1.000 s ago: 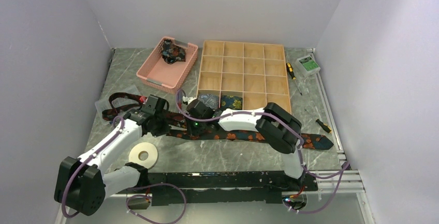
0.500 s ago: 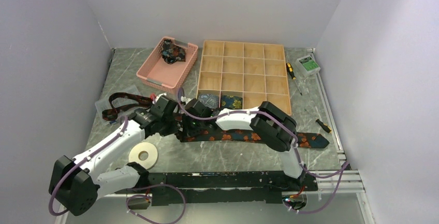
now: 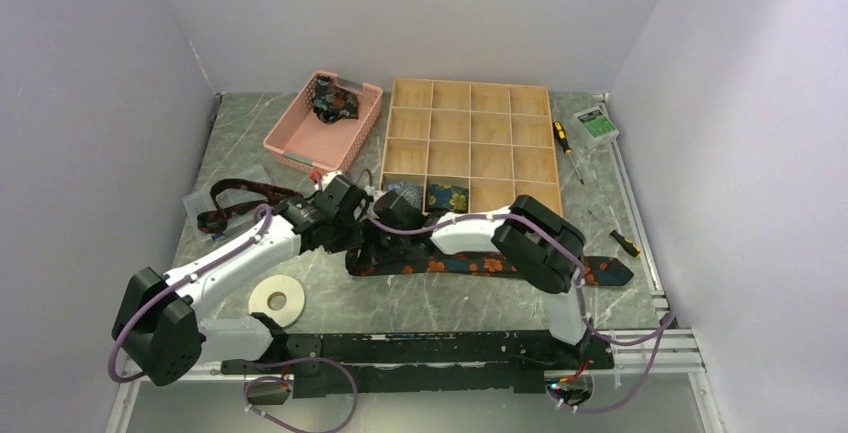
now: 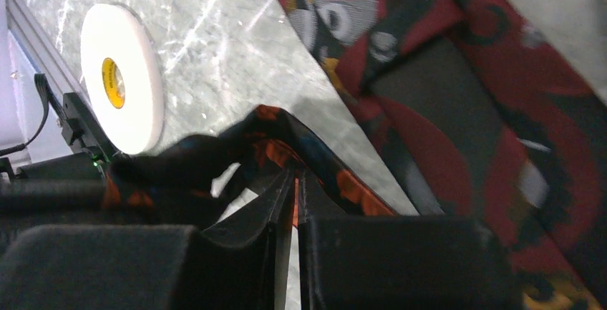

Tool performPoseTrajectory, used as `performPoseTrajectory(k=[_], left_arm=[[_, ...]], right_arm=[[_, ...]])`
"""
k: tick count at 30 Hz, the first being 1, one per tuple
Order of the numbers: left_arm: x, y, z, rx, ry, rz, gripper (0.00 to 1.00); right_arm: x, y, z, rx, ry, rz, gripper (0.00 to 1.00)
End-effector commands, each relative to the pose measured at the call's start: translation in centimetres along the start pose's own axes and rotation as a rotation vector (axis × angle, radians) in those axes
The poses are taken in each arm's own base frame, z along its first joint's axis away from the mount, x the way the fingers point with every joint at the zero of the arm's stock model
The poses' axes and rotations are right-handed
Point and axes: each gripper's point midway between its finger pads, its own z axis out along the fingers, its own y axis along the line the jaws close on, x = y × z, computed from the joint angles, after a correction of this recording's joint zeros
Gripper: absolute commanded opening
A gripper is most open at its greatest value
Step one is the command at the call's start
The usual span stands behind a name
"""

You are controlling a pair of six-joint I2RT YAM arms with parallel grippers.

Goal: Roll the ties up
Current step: Roll the tie at the center of the board.

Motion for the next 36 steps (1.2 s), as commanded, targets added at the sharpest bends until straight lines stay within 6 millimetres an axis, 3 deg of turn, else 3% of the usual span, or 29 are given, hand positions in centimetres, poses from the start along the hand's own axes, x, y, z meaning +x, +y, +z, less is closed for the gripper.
performPoseTrajectory(k=[1, 5, 9, 19, 25, 30, 36], left_arm=[[-1.4, -0.3, -0.4, -0.014, -0.06, -0.019, 0.03], [-1.2, -0.1, -0.4, -0.025, -0.059, -0.016, 0.03], [-0.8, -0.5, -0.5, -0.013, -0.054, -0.003, 0.03], [2.6, -2.9, 0.8, -0.006, 0.013, 0.103, 0.03], [4.2, -3.7, 2.4, -0.046, 0.06, 0.154, 0.03], [4.4, -4.0, 2.8, -0.06, 0.067, 0.17, 0.21], [3.5, -4.4, 2.0, -0.033, 0.03, 0.167, 0.41]], right_arm=[[-2.9, -0.2, -3.0, 0.017, -0.102, 0.011, 0.15], [-3.1, -0.2, -4.2, 0.014, -0.119, 0.014, 0.22], [-3.1, -0.6, -5.6, 0.037, -0.141, 0.023, 0.24], [-2.5, -5.7, -12.8, 0.254, -0.275, 0.006, 0.31], [-2.1, -6.9, -14.4, 0.277, -0.3, 0.009, 0.34], [-1.9, -6.5, -14.2, 0.25, -0.29, 0.004, 0.35], [-1.4, -6.1, -13.9, 0.22, -0.264, -0.013, 0.36]])
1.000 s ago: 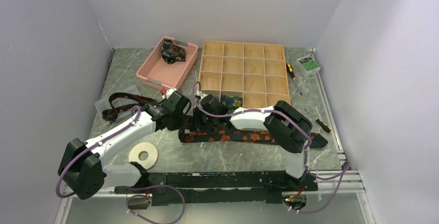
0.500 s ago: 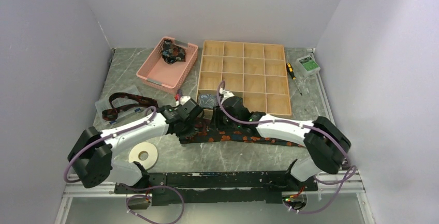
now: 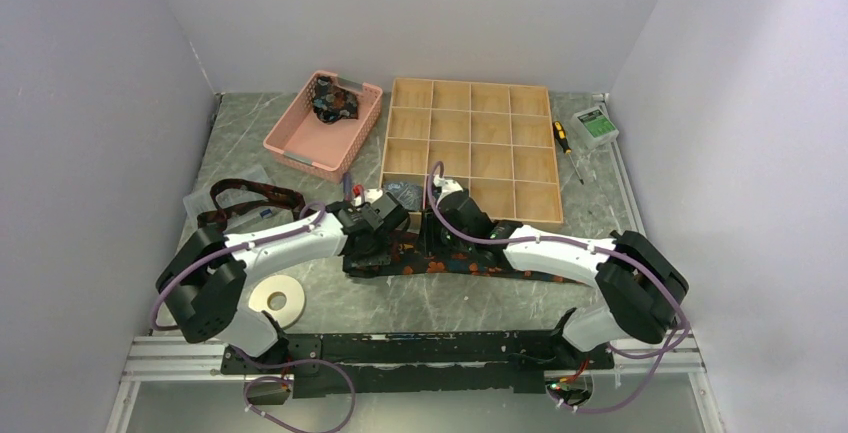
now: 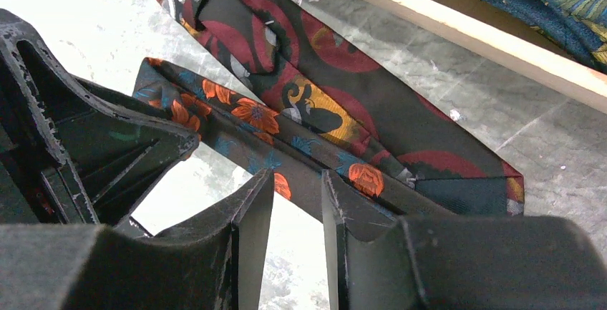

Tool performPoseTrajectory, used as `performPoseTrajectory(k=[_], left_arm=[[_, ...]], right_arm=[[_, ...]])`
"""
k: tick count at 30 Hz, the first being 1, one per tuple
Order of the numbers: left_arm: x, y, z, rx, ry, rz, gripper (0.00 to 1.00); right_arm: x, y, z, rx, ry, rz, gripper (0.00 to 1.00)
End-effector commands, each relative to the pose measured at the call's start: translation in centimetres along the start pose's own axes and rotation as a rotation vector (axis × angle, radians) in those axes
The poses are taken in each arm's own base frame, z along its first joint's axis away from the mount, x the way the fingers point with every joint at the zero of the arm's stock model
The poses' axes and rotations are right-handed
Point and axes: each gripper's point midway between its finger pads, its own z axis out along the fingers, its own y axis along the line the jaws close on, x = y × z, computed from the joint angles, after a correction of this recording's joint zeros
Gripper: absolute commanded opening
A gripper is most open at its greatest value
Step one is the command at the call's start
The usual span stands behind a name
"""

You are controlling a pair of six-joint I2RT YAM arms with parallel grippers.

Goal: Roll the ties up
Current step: Roll the tie at the center of the board.

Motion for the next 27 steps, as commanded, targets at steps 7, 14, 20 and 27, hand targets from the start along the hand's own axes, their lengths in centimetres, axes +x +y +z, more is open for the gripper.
performPoseTrajectory(k=[7, 14, 20, 27], left_arm=[[-2.1, -1.2, -2.3, 0.073, -0.084, -0.017, 0.44], [-2.0, -1.1, -2.5, 0.115, -0.104, -0.029, 0.39], [-1.7, -1.3, -2.5, 0.16, -0.115, -0.043, 0.37], [-2.6, 0.8, -4.7, 0.135, -0.193, -0.092, 0.42]], right_arm=[[-0.4, 1.3, -0.5, -0.068, -0.007, -0.048, 0.36], [0.8, 5.5, 0.0, -0.285, 0.085, 0.042, 0.46], [1.0, 7.7, 1.1, -0.387, 0.124, 0.177, 0.53], [0.7, 8.0, 1.7, -0.384, 0.131, 0.204, 0.53]])
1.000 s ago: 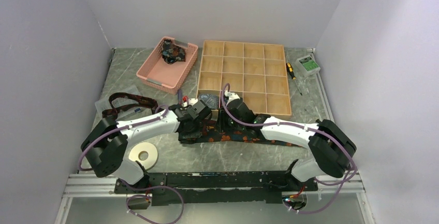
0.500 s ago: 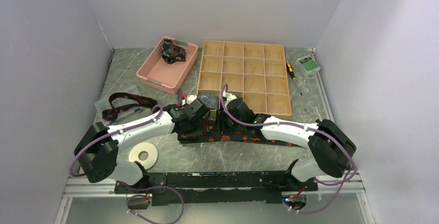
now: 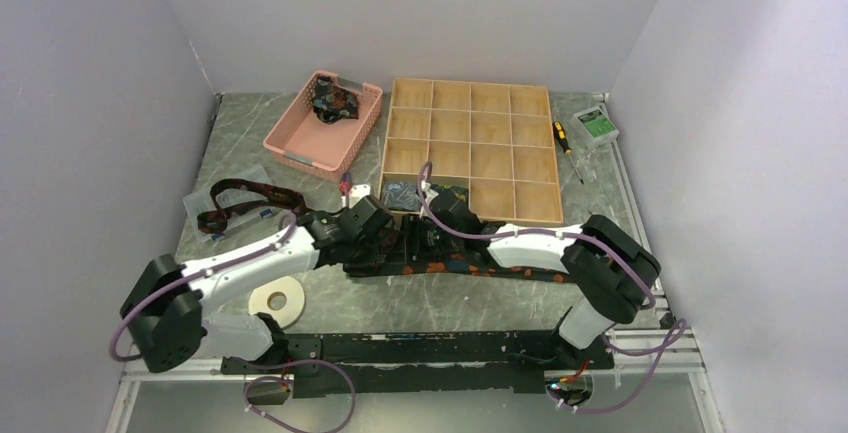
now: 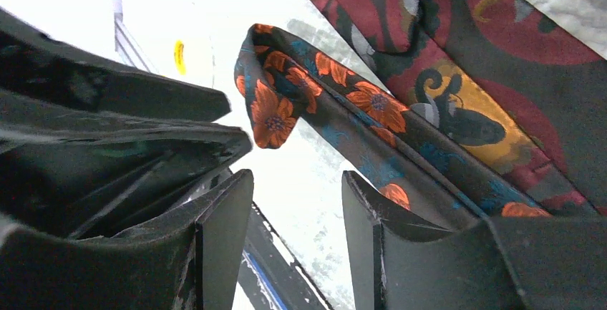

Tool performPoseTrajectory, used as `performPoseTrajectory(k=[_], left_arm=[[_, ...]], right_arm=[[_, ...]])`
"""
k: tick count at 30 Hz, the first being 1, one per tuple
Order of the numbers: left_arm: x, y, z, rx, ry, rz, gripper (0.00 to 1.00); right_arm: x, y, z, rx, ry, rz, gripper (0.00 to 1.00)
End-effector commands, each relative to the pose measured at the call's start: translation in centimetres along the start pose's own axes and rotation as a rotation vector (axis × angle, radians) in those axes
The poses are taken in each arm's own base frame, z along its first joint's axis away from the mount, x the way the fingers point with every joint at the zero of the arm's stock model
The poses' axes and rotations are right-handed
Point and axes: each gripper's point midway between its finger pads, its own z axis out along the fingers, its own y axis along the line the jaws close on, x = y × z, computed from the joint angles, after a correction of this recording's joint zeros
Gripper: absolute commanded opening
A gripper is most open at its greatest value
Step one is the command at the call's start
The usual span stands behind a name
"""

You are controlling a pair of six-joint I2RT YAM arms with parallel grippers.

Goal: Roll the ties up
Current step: Roll the tie at the center of the board.

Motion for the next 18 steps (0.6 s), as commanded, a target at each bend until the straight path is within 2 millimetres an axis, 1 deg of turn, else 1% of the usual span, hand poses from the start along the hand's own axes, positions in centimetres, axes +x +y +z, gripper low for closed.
performPoseTrajectory(k=[1, 5, 10, 12, 15, 16, 18], left_arm=[[-2.0, 1.3, -2.6, -0.005, -0.118, -0.058, 0.42], [-2.8, 4.2, -3.8, -0.079, -0.202, -0.11, 0.48], [-3.3, 6.6, -3.9, -0.138, -0.215, -0.139, 0.5], [-3.4, 7.1, -3.7, -0.136, -0.214, -0.151, 0.5], [-3.2, 7.5, -3.4, -0.118, -0.208, -0.163, 0.5], [-3.2, 7.6, -3.3, -0.115, -0.205, -0.166, 0.49], [-2.9, 7.6, -2.9, -0.101, -0.191, -0.169, 0.49]], right_arm=[[-1.7, 2.7, 0.7, -0.093, -0.025, 0.019, 0.53], [-1.9, 3.2, 2.0, -0.095, 0.0, 0.035, 0.53], [-1.6, 3.4, 3.5, -0.073, 0.024, 0.031, 0.52], [-1.7, 3.4, 3.9, -0.061, 0.025, 0.027, 0.52], [-1.8, 2.8, 4.5, -0.026, 0.03, 0.024, 0.51], [-1.7, 2.3, 4.7, -0.008, 0.035, 0.026, 0.49], [-1.5, 1.5, 5.0, 0.026, 0.042, 0.022, 0.42]])
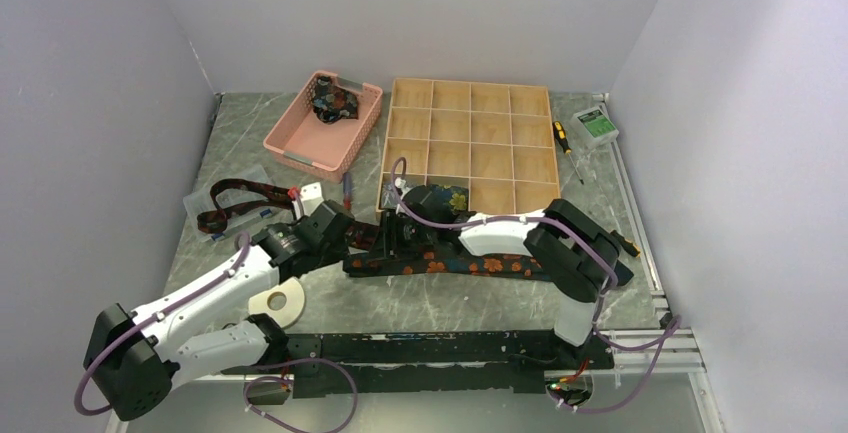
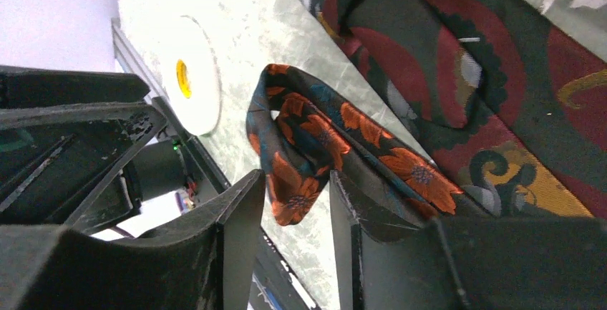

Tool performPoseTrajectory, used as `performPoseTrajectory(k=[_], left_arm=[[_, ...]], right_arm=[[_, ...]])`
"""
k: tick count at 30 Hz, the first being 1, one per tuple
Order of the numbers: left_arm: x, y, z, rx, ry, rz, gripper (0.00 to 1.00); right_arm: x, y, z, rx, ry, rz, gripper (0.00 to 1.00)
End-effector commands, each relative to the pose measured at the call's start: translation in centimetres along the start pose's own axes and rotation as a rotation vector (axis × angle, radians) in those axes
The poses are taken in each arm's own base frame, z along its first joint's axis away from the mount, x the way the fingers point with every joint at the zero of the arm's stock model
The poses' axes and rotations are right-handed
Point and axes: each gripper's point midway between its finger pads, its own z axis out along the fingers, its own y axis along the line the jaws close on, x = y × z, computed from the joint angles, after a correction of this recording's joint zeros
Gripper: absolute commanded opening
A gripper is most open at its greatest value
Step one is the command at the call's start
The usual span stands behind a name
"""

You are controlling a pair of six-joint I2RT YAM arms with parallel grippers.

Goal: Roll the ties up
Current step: Roll the tie at the center of the board.

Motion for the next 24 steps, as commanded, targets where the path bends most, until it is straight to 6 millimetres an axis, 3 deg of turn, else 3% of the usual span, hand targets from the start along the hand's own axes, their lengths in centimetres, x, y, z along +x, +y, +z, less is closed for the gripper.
performPoseTrajectory(k=[1, 7, 13, 18, 24], left_arm=[[0.0, -0.1, 0.3, 0.035, 0.005, -0.012, 0.48], [0.9, -1.3, 0.8, 0.104, 0.04, 0.019, 0.46], [1.8, -3.9, 0.2, 0.272, 0.081, 0.087, 0.41], [3.1, -4.7, 0.1, 0.354, 0.117, 0.106, 0.34], [3.1, -3.4, 0.9, 0.286, 0.112, 0.04, 0.56]], right_arm=[[-0.8, -0.7, 0.6, 0.053, -0.015, -0.014, 0.37], [-0.2, -4.0, -0.1, 0.175, -0.03, -0.05, 0.2], [-0.3, -5.3, -0.3, 0.218, -0.038, -0.108, 0.17], [-0.3, -5.8, -0.5, 0.224, -0.048, -0.154, 0.17], [-0.3, -5.3, -1.0, 0.195, -0.063, -0.212, 0.17]])
